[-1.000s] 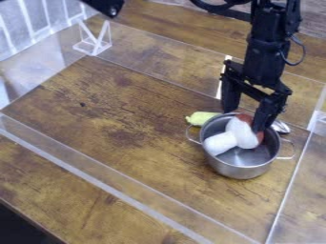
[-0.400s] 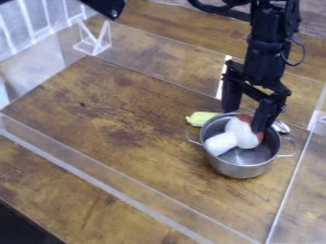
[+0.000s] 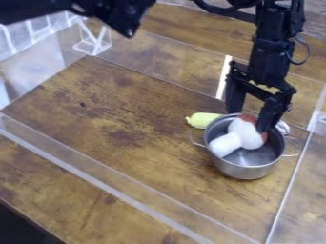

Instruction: Remove the mushroom from the silver pot and put it on the table

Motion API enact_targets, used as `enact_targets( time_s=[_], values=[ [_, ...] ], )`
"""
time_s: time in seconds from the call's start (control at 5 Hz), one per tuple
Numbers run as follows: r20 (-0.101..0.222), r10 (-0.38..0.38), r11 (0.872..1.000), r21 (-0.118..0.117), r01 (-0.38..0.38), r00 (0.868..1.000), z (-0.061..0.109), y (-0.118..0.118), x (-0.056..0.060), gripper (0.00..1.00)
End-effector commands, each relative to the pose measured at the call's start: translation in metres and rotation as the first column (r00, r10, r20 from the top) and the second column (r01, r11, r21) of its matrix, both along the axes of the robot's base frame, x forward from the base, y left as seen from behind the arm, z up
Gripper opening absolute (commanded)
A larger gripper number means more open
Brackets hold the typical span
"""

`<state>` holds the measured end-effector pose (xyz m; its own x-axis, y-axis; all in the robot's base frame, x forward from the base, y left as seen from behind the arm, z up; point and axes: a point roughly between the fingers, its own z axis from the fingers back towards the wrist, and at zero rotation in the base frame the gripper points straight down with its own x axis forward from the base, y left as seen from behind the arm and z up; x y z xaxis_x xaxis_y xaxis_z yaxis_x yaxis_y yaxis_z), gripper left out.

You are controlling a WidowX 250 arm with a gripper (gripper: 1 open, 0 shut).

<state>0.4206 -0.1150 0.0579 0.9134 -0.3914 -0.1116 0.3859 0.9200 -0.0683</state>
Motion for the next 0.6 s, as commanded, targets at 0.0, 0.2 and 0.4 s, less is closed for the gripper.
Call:
enact_targets(
  time_s=[0.0,0.2,0.4],
  values=[
    [0.038,-0.035,0.999,-0.024,0.036,0.999,0.026,-0.004,0.001,1.00],
    [0.019,-0.057,0.998,-0.035,0.058,0.998,0.032,0.000,0.000,1.00],
    [0.009,-0.091,0.995,-0.037,0.092,0.996,0.020,0.006,0.001,0.00]
  ],
)
